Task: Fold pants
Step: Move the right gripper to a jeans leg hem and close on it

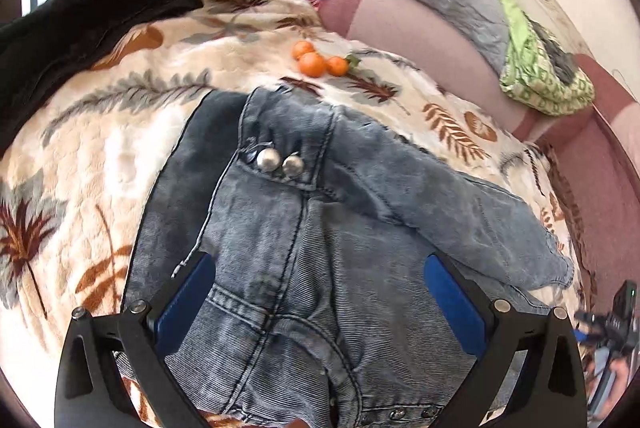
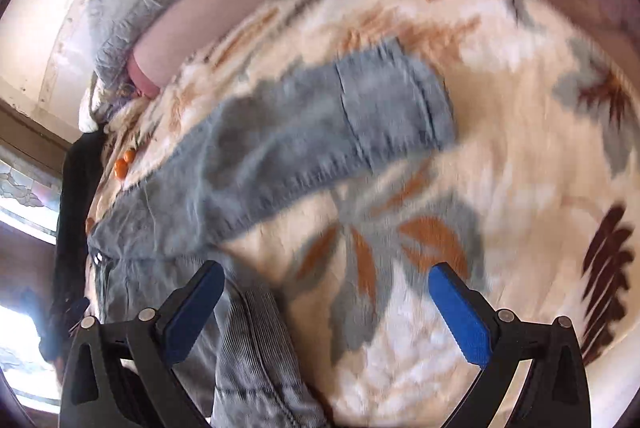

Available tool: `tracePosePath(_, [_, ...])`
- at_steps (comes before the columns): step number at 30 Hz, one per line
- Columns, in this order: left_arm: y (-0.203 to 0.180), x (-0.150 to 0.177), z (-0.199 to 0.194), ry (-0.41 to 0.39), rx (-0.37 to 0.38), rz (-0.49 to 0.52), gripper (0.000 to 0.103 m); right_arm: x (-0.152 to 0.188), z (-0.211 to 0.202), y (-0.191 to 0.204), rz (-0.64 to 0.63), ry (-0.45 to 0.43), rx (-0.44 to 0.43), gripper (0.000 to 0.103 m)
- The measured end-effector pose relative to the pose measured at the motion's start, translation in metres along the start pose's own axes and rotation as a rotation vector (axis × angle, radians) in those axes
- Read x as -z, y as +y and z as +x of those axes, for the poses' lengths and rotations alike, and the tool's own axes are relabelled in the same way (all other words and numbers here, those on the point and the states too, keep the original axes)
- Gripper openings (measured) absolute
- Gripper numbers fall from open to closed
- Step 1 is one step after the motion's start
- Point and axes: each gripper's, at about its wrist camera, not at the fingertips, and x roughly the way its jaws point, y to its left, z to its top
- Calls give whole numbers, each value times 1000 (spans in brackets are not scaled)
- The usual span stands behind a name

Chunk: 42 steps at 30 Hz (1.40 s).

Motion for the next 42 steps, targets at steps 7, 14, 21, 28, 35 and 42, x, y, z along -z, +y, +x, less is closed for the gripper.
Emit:
tracePosePath(7, [-6, 7, -8, -57, -21, 41, 103, 84, -32, 72, -379, -137, 242, 103])
tracePosePath(14, [-13, 11, -13, -73, 34, 44, 103, 176, -21, 55, -172, -58, 27, 103])
tracePosePath(21, [-26, 12, -8, -73, 69, 26, 103, 155, -6, -11, 369, -117, -343, 103])
tracePosePath(28, [-24, 14, -10, -82, 64, 28, 103, 155, 3, -24, 429, -131, -322, 59])
tracePosePath(35, [-19, 13, -9, -77, 66, 4, 103, 142, -7, -27, 327, -148, -182, 24])
tracePosePath(42, [-25, 13, -8, -78, 58, 29, 103, 101, -81, -14, 83, -302, 7, 9])
